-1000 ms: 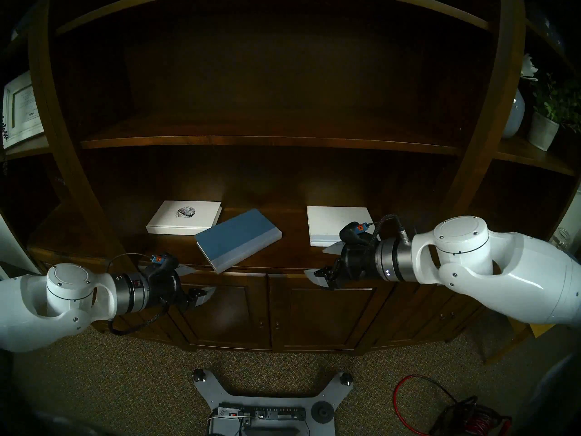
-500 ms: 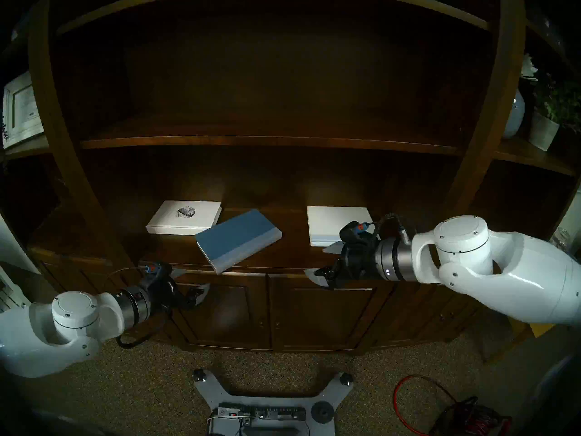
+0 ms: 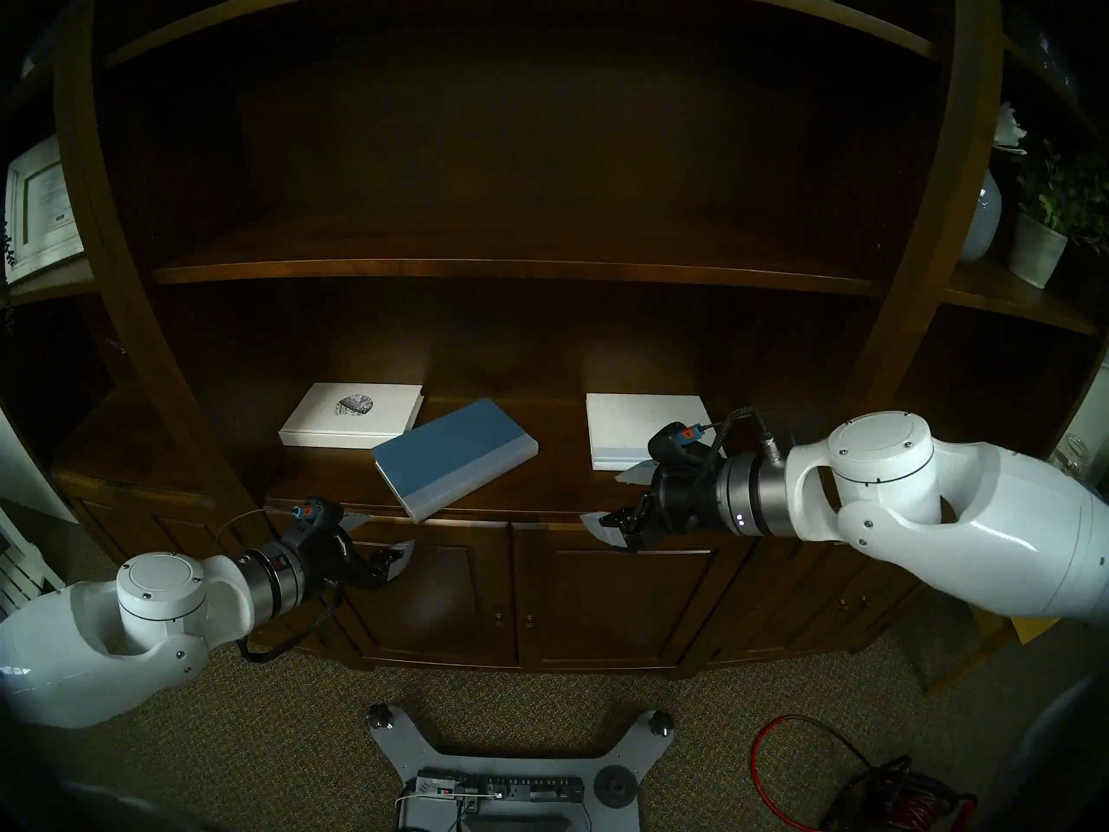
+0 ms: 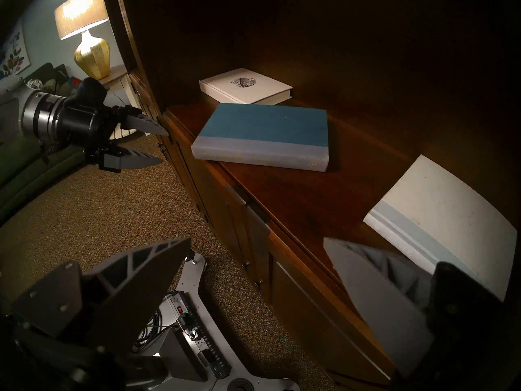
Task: Close the books and align them horizontally on the shelf
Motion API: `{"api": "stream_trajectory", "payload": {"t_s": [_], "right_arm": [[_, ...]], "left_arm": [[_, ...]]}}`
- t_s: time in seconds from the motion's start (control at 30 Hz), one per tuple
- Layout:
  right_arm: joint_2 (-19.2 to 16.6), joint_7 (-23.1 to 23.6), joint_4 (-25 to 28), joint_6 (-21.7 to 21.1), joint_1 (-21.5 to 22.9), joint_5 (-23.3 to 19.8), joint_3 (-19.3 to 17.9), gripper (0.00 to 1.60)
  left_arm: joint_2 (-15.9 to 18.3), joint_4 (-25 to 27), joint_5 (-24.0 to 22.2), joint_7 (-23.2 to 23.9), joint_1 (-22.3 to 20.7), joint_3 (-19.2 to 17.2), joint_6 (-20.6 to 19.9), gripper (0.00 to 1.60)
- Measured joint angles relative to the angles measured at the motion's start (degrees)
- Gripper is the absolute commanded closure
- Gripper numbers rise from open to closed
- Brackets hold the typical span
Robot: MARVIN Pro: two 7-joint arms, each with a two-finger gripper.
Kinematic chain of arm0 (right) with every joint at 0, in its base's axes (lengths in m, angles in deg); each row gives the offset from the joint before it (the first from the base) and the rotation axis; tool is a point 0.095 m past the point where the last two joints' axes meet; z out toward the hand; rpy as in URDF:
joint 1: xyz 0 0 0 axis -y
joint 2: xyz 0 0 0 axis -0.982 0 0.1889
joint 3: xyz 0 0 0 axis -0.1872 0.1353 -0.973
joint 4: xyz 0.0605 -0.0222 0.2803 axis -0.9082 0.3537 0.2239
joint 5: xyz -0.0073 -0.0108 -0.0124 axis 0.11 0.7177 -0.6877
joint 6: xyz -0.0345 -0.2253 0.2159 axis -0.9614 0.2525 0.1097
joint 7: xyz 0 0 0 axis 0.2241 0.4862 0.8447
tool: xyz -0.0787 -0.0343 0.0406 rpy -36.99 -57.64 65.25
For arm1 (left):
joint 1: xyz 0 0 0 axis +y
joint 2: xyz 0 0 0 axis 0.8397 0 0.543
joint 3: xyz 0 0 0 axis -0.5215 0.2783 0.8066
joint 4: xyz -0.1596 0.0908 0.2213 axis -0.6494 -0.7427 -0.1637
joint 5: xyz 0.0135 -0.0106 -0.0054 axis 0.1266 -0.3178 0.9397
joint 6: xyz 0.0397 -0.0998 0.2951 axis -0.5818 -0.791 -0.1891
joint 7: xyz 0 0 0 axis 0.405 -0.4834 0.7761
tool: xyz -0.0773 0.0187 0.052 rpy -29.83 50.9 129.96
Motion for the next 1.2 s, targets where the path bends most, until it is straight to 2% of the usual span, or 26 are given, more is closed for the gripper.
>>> {"api": "stream_trajectory", "payload": {"t_s": [0.37, 0.83, 1.2], "right_arm": [[-0.01, 0.0, 0.0, 0.0, 0.01, 0.0, 0.03, 0.0], [-0.01, 0.01, 0.01, 0.0, 0.01, 0.01, 0.05, 0.0], [-0.02, 0.01, 0.01, 0.0, 0.01, 0.01, 0.05, 0.0]], "left_arm": [[-6.92, -3.86, 3.94, 2.28, -5.73, 2.32, -4.7, 0.0], [-14.57, -7.35, 8.41, 5.37, -12.45, 3.17, -9.27, 0.0], [-20.37, -13.18, 12.86, 8.03, -17.61, 6.19, -12.71, 0.0]]}}
